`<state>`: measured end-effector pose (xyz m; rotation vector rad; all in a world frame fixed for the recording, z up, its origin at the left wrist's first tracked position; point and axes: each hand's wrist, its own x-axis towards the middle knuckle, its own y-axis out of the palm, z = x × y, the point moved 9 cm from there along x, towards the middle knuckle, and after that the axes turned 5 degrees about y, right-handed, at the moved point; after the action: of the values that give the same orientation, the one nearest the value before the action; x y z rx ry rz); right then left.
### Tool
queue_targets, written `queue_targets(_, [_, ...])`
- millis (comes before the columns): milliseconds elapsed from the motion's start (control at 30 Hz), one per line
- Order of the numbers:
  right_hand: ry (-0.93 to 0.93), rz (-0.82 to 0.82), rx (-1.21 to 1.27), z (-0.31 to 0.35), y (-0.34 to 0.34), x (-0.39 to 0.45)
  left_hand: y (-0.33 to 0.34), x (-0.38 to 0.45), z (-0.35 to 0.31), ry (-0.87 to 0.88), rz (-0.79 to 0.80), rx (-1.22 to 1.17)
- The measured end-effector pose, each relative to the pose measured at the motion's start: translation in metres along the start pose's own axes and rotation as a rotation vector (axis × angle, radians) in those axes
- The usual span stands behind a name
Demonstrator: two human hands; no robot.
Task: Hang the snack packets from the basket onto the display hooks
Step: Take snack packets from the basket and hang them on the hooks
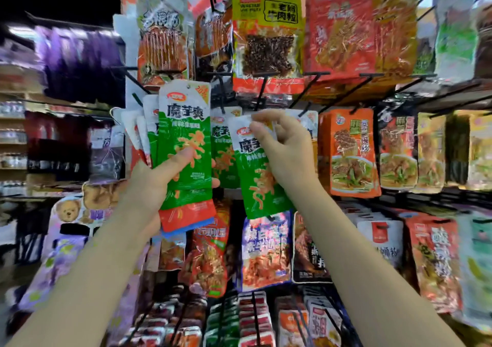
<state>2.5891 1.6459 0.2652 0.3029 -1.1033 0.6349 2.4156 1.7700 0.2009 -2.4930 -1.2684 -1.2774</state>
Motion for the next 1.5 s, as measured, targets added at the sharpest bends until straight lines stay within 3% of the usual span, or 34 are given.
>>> queue_targets(467, [-0.006,-0.088,-0.115,0.024,0.052,0.037,-0.02,0.016,-0.017,-0.005,0.108,-0.061])
queue_targets(667, [0.141,0.04,-0.391,0.006,0.063,0.032,-0.02,0.016,-0.015,-0.023,0.118,-0.069])
queue_targets(733, [0.064,-0.071,-0.482,0.017,0.053,0.027,-0.023,0.018,-0.012,-0.04,0.108,-0.062])
queue_targets(833, [-0.054,-0.231,-0.369,0.039,0.034,0.011,-0.023,0.02,-0.009,-0.047,0.085,-0.023])
queue_targets(967, [0.105,0.065,-0.076,0.039,0.057,-0.003,-0.006,0.015,-0.003,-0.094,0.145,0.059])
queue_targets(1100, [0.169,-0.016,-0.108,0.025,0.042,-0.001,-0.008,0.012,0.005,-0.151,0.092,0.177])
queue_targets(1200, [0.197,-0.038,-0.075,0.011,0.021,0.001,-0.02,0.024,0.016,-0.296,0.002,0.053])
queue_targets(1367, [0.034,0.067,-0.12,0.014,0.031,0.001,-0.03,0.033,0.012,-0.222,-0.088,0.057])
queue_targets(1500, [0.036,0.082,-0.106,0.017,0.044,0.012,-0.034,0.032,0.01,-0.144,-0.088,0.041])
